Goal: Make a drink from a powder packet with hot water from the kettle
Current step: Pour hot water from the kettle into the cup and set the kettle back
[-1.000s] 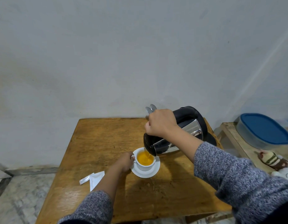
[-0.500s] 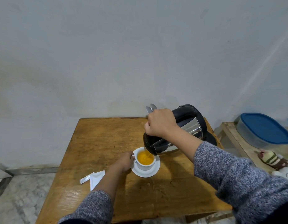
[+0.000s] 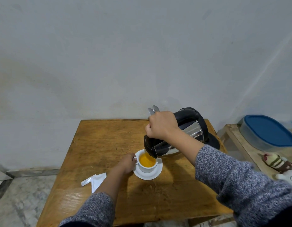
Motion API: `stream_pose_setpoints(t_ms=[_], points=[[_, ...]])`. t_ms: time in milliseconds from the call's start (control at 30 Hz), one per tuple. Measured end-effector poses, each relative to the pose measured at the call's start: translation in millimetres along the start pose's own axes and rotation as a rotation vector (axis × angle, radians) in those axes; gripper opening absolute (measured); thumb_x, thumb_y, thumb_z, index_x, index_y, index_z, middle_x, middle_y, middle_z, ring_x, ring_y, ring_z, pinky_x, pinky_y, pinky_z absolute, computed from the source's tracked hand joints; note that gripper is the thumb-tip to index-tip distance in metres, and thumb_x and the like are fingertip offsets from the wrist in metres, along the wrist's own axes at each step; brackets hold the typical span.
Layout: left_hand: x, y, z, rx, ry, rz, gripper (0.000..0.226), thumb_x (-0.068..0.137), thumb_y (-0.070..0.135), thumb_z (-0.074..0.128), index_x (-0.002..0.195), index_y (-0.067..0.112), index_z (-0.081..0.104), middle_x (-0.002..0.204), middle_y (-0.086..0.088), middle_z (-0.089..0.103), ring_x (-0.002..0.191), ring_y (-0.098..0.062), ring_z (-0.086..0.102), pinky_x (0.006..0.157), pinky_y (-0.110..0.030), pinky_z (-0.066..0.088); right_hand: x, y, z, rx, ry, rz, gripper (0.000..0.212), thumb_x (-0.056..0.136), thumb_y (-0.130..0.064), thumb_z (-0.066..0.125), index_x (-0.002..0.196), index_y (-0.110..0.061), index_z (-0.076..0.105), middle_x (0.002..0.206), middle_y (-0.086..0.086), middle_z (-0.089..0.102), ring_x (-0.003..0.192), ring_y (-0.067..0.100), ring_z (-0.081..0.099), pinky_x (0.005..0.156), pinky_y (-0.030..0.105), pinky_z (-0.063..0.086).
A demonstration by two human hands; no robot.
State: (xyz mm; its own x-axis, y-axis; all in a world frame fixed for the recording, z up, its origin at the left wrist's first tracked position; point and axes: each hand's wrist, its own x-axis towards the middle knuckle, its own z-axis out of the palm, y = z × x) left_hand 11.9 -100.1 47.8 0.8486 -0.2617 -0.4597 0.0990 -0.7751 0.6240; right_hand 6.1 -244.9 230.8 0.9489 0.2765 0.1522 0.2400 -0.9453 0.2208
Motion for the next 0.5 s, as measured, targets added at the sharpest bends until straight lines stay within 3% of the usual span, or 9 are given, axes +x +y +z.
stream_pose_setpoints(t_ms=[100,167,233,333,433,500], points=[[-2,0,-1,-0.003,-0.001,-0.007,0.028,0.097,0.022,0.039,0.115,0.01,0.055,0.117,-0.015,0.06,0.09,-0.019,0.05,0.076,-0.03,0.038,-3,6,0,0.036,0.009,0.025,0.037,0.085,-0.031,0.042,0.104,-0.009,0.065,0.125,0.006,0.059,0.099,0.023,0.06,0.051,0.023,0.029],[-4,1,0,-0.002,0.003,0.001,0.027,0.097,0.022,0.039,0.113,0.009,0.056,0.116,-0.015,0.061,0.089,-0.019,0.05,0.076,-0.03,0.038,-7,14,-4,0.127,0.018,0.074,0.028,0.086,-0.026,0.044,0.092,-0.008,0.064,0.104,0.009,0.062,0.085,0.025,0.06,0.049,0.022,0.028],[-5,3,0,-0.01,0.009,0.005,0.027,0.097,0.021,0.038,0.113,0.008,0.056,0.116,-0.015,0.061,0.09,-0.019,0.05,0.077,-0.03,0.038,-12,24,-4,0.216,0.033,0.164,0.027,0.085,-0.024,0.047,0.086,-0.004,0.065,0.091,0.013,0.063,0.067,0.024,0.048,0.047,0.021,0.023],[-5,3,2,-0.012,0.028,0.003,0.027,0.097,0.019,0.038,0.114,0.007,0.056,0.116,-0.014,0.06,0.091,-0.019,0.05,0.077,-0.029,0.038,-21,47,3,0.295,0.006,0.364,0.036,0.082,-0.027,0.048,0.05,-0.011,0.043,0.055,0.0,0.045,0.054,0.023,0.044,0.045,0.023,0.02],[-5,3,5,-0.022,0.072,0.005,0.027,0.096,0.018,0.038,0.11,0.005,0.057,0.116,-0.018,0.062,0.088,-0.02,0.05,0.075,-0.029,0.037,-33,80,11,0.479,-0.002,0.602,0.041,0.08,-0.029,0.052,0.045,-0.013,0.038,0.046,-0.001,0.038,0.043,0.017,0.037,0.044,0.023,0.022],[-7,3,9,-0.058,0.105,0.004,0.027,0.096,0.018,0.038,0.111,0.006,0.057,0.115,-0.017,0.061,0.088,-0.02,0.05,0.074,-0.029,0.036,-46,106,16,0.622,0.027,0.768,0.038,0.078,-0.032,0.053,0.049,-0.011,0.042,0.047,0.002,0.042,0.046,0.022,0.042,0.045,0.024,0.027]])
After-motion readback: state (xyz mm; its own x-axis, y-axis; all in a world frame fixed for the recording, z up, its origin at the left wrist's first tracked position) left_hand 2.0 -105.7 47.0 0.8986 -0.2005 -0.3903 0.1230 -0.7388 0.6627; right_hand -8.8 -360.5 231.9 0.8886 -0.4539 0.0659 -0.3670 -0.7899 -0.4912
